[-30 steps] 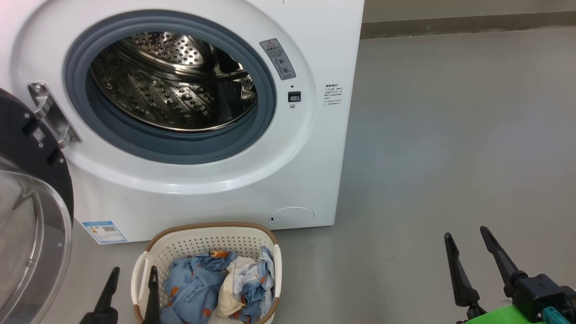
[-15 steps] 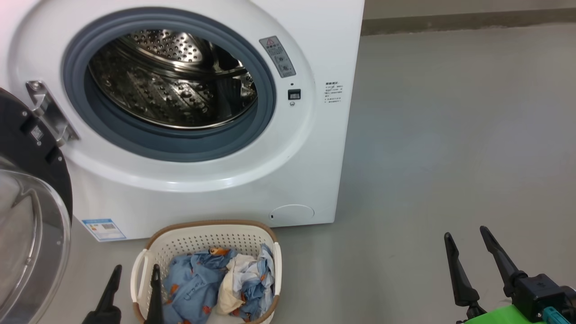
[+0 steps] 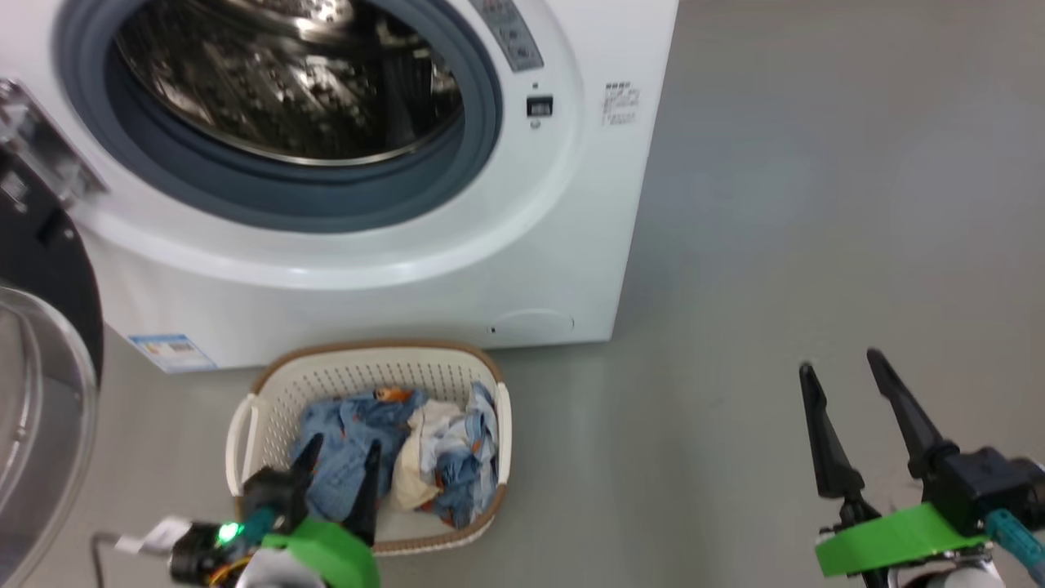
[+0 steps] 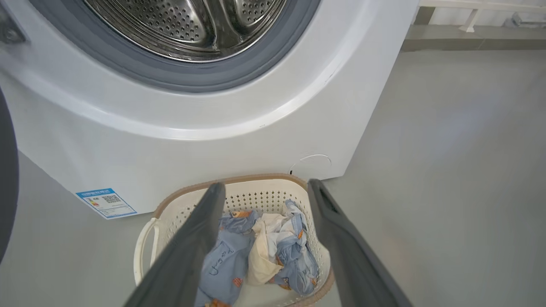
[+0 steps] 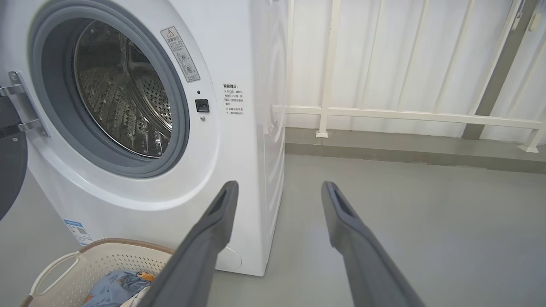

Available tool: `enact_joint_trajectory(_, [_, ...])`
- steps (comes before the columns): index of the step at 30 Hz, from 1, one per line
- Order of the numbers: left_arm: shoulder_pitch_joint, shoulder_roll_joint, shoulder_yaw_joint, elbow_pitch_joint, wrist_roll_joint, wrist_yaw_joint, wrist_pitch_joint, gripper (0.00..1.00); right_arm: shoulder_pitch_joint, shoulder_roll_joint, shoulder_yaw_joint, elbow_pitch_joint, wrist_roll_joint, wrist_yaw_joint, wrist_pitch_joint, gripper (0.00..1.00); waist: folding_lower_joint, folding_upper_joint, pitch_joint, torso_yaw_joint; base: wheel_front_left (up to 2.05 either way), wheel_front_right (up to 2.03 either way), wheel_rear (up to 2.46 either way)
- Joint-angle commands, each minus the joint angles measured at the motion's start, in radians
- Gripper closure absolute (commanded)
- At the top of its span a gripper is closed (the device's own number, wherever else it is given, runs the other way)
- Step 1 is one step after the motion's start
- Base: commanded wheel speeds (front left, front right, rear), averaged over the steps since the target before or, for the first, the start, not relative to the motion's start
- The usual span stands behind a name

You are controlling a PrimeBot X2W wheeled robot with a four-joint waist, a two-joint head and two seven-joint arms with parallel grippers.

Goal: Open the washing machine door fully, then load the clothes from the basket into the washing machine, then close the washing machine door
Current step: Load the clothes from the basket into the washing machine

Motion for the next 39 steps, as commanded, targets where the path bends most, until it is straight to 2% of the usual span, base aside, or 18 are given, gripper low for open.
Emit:
enact_joint_trajectory(1, [-0.100, 0.003, -0.001, 0.084, -0.018, -0.021, 0.002, 0.00, -0.052, -0.012, 0.036, -0.033, 0.011, 0.009, -0.012, 0.00, -0.0001, 0.0000, 0.096, -0.005, 0.00, 0.00, 0.00])
enact_joint_trajectory(7, [-0.266, -0.007, -0.098, 0.363, -0.060, -0.050, -0.001, 0.00, -0.115, -0.019, 0.062, -0.047, 0.015, 0.009, -0.012, 0.00, -0.0001, 0.0000, 0.211, -0.039, 0.00, 0.00, 0.00])
enact_joint_trajectory(12, [-0.357, -0.008, -0.140, 0.500, -0.124, -0.058, 0.012, 0.00, -0.159, -0.018, 0.078, -0.060, 0.020, 0.009, -0.012, 0.00, -0.0001, 0.0000, 0.288, -0.074, 0.00, 0.00, 0.00])
enact_joint_trajectory(17, [-0.483, -0.008, -0.181, 0.637, -0.170, -0.061, 0.030, 0.00, -0.213, -0.010, 0.082, -0.094, 0.029, 0.009, -0.012, 0.00, -0.0001, 0.0000, 0.415, -0.122, 0.00, 0.00, 0.00])
enact_joint_trajectory(22, [-0.580, 0.000, -0.203, 0.697, -0.189, -0.062, 0.032, 0.00, -0.252, -0.007, 0.086, -0.132, 0.029, 0.009, -0.012, 0.00, -0.0001, 0.0000, 0.529, -0.155, 0.00, 0.00, 0.00])
enact_joint_trajectory(28, [-0.670, 0.055, -0.184, 0.732, -0.233, -0.062, 0.009, 0.00, -0.289, -0.004, 0.092, -0.183, 0.029, 0.009, -0.012, 0.00, -0.0001, 0.0000, 0.648, -0.185, 0.00, 0.00, 0.00])
enact_joint_trajectory(33, [-0.715, 0.098, -0.144, 0.753, -0.275, -0.062, -0.007, 0.00, -0.303, -0.001, 0.096, -0.206, 0.027, 0.009, -0.012, 0.00, -0.0001, 0.0000, 0.717, -0.208, 0.00, 0.00, 0.00])
enact_joint_trajectory(39, [-0.770, 0.123, -0.130, 0.767, -0.296, -0.062, -0.002, 0.00, -0.307, 0.001, 0.098, -0.224, 0.026, 0.009, -0.012, 0.00, -0.0001, 0.0000, 0.781, -0.220, 0.00, 0.00, 0.00])
